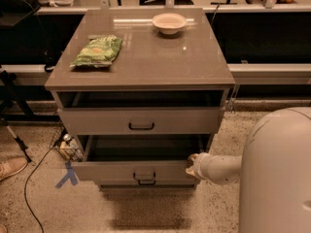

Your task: Open middle drawer

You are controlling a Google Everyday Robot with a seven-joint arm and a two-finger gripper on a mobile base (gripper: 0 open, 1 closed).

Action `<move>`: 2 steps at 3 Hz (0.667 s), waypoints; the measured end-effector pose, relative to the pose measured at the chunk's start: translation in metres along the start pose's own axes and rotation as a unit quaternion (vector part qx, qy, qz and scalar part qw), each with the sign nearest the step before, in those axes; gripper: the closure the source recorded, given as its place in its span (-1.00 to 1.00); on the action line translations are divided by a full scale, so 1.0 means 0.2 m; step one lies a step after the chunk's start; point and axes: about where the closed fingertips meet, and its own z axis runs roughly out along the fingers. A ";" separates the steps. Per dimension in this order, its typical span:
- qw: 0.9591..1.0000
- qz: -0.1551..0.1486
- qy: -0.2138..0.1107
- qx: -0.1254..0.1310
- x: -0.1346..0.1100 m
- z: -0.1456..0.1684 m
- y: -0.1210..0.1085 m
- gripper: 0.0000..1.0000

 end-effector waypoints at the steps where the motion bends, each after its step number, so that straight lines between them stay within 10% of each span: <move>1: 1.000 0.000 0.000 -0.001 0.00 0.00 0.00 0.62; 2: 1.000 0.000 -0.001 -0.001 -0.01 0.00 0.00 0.15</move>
Offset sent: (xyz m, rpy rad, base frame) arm 0.0000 0.0007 -0.0004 0.0004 0.0007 0.0011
